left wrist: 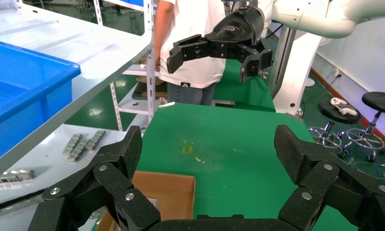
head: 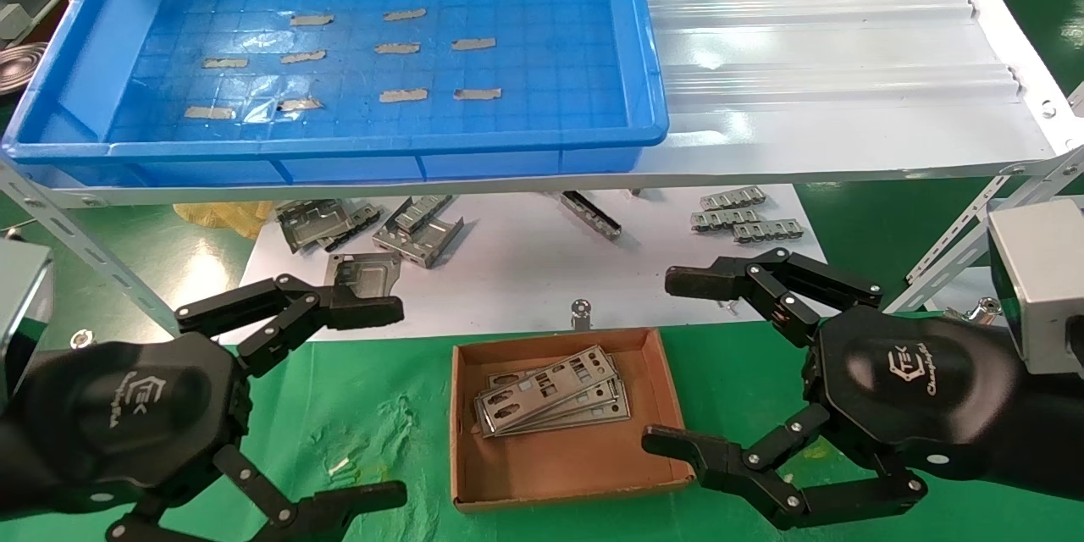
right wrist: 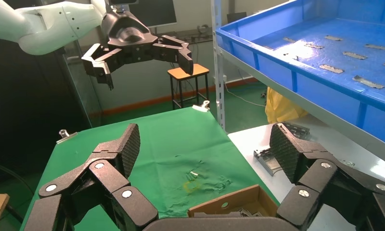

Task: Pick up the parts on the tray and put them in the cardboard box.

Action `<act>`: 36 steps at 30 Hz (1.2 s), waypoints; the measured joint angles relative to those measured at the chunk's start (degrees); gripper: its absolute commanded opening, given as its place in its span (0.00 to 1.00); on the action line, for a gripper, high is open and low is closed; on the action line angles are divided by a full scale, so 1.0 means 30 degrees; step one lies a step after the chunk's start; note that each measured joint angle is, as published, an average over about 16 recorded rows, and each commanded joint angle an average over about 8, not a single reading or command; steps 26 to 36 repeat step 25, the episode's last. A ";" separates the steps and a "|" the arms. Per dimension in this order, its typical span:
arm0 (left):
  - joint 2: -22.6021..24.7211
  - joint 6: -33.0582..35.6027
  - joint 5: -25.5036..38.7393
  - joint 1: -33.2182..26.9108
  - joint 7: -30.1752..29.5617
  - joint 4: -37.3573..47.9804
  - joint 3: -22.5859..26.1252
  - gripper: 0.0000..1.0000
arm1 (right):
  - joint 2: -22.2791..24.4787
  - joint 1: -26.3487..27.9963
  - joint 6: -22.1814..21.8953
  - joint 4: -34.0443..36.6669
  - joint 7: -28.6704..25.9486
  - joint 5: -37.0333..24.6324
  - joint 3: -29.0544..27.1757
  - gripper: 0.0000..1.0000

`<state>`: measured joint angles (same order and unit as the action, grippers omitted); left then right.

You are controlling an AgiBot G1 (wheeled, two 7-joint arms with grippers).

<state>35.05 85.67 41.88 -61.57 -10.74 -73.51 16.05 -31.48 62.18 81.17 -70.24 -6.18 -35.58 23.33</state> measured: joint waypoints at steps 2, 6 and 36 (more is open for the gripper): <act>0.0000 0.0000 0.0000 0.0000 0.0000 0.0000 0.0000 1.00 | 0.0000 0.0000 0.0000 0.0000 0.0000 0.0000 0.0000 1.00; 0.0000 0.0000 0.0000 0.0000 0.0000 0.0000 0.0000 1.00 | 0.0000 0.0000 0.0000 0.0000 0.0000 0.0000 0.0000 1.00; 0.0000 0.0000 0.0000 0.0000 0.0000 0.0000 0.0000 1.00 | 0.0000 0.0000 0.0000 0.0000 0.0000 0.0000 0.0000 1.00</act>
